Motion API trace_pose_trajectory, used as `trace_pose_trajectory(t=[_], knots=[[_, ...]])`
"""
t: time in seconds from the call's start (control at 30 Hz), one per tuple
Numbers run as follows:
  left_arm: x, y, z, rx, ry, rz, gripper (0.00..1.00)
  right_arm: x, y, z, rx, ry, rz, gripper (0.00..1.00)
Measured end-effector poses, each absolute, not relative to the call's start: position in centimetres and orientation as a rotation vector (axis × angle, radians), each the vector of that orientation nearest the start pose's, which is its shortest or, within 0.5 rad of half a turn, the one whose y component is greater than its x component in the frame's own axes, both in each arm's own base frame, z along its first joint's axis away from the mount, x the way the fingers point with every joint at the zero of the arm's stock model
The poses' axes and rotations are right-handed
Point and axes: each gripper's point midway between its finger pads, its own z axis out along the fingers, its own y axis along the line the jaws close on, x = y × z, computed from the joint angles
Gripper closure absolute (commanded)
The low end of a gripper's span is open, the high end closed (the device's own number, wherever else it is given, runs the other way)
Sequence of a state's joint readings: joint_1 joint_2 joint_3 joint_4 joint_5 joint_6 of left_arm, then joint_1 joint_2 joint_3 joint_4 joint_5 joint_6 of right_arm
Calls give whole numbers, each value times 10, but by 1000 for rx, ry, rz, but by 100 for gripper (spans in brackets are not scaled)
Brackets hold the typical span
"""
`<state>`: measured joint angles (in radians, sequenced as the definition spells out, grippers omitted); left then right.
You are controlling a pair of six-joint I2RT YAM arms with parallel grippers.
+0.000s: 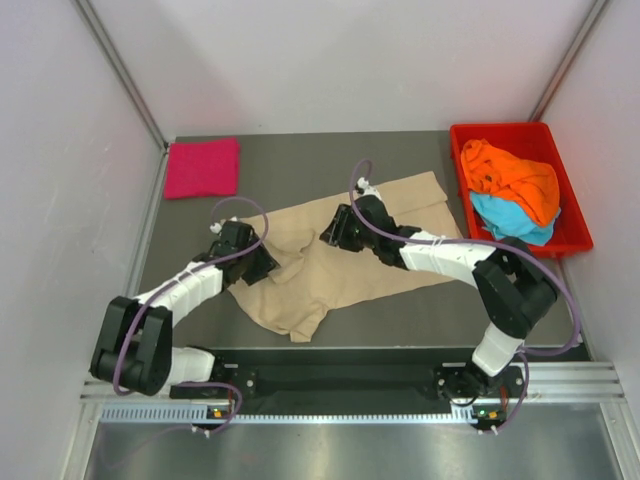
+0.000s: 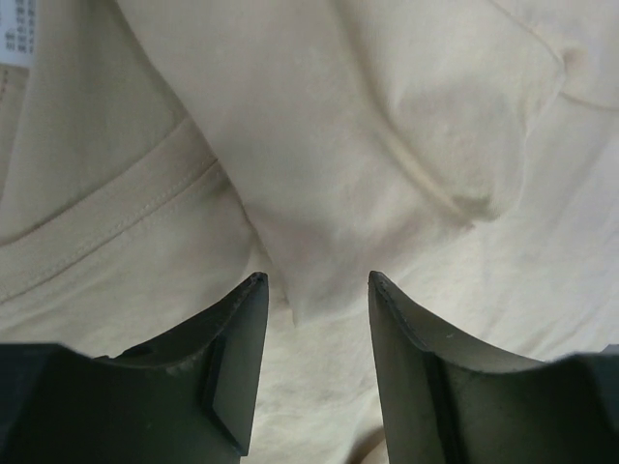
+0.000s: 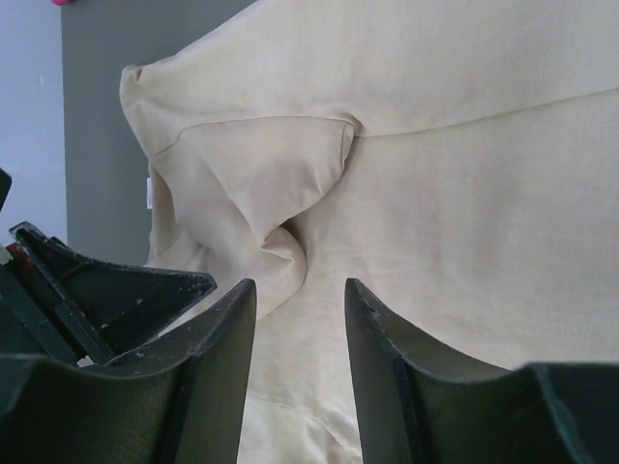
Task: Fold and stack the t-shirts
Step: Fold the tshirt
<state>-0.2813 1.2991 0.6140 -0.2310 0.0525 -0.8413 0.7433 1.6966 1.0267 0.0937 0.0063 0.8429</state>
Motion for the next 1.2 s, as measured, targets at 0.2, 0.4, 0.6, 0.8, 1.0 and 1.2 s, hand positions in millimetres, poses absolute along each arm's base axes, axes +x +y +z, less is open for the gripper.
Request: trace_pose_trajectory(t=[0.2, 0.4, 0.6, 0.8, 1.0, 1.2], knots=[[288, -131, 39, -727, 2454, -555, 70, 329, 345, 109, 138, 2286, 899, 58], [296, -137, 50, -742, 2428, -580, 96, 326, 352, 114, 152, 2276, 943, 56], [343, -127, 98, -777, 2307, -563, 100, 319, 372, 115, 158, 2270, 1030, 57], [378, -104, 95, -891, 2300, -566, 100, 310, 388, 86, 150, 2337, 1026, 66], [368, -104, 79, -865, 2410, -536, 82, 299, 403, 72, 111, 2372, 1023, 66], [312, -131, 93, -694, 2426, -576, 52, 302, 399, 70, 123, 2367, 981, 66]])
